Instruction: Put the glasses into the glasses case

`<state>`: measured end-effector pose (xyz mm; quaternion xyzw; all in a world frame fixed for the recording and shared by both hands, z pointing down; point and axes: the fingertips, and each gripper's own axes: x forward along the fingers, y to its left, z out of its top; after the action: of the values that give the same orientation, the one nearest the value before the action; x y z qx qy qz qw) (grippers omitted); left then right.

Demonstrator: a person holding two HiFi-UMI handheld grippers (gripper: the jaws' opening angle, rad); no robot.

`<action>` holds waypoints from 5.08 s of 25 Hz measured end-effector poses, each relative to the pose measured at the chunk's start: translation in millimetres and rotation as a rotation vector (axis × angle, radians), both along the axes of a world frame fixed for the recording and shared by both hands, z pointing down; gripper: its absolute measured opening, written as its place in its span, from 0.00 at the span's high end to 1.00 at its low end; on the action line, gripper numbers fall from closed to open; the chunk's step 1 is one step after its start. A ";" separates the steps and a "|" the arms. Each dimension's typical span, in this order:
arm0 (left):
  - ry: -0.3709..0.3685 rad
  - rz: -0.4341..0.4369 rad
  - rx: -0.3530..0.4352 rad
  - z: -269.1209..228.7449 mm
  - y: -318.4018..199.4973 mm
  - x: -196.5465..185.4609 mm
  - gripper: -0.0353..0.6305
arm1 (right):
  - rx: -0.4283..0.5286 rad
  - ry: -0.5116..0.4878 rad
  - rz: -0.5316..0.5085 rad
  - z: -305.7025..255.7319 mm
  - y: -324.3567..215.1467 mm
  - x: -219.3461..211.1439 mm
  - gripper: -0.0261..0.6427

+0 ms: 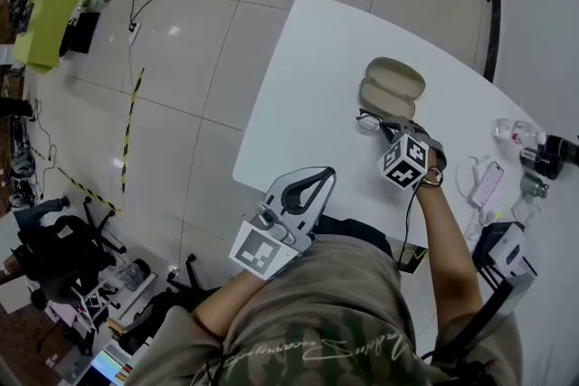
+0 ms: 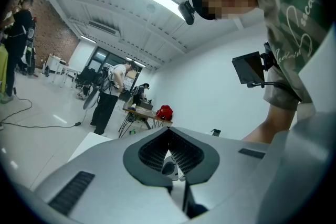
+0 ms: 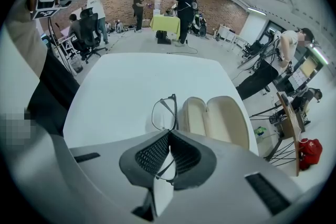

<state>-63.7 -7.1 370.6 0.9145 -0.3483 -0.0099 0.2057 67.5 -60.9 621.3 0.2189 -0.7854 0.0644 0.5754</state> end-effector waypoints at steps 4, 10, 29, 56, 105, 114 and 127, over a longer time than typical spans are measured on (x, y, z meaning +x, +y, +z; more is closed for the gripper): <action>0.004 0.001 -0.001 -1.6 1.1 -2.4 0.95 | 0.001 0.001 0.006 -1.7 -1.5 0.0 0.93; -0.002 -0.006 0.010 -2.0 0.6 -1.7 0.95 | 0.014 0.000 0.003 -3.2 -9.2 2.9 0.93; 0.000 -0.004 -0.006 0.1 1.3 4.5 0.95 | 0.050 0.018 0.001 -7.9 -13.2 11.8 0.93; 0.002 0.011 -0.011 -1.7 6.1 9.8 0.95 | 0.069 0.055 0.001 -10.2 -23.2 22.8 0.93; 0.001 -0.004 -0.032 5.6 7.1 2.9 0.95 | 0.093 0.051 0.011 -14.0 -49.8 25.6 0.93; -0.001 -0.011 -0.038 7.3 4.9 1.9 0.95 | 0.081 0.032 0.034 -10.1 -54.4 28.8 0.93; 0.009 0.009 -0.040 6.8 0.5 9.1 0.95 | 0.078 0.038 0.034 -7.0 -58.3 29.6 0.93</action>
<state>-54.6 -6.6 377.4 0.9117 -0.3433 -0.0063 0.2257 97.2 -119.2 614.3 0.2555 -0.7725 0.0393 0.5800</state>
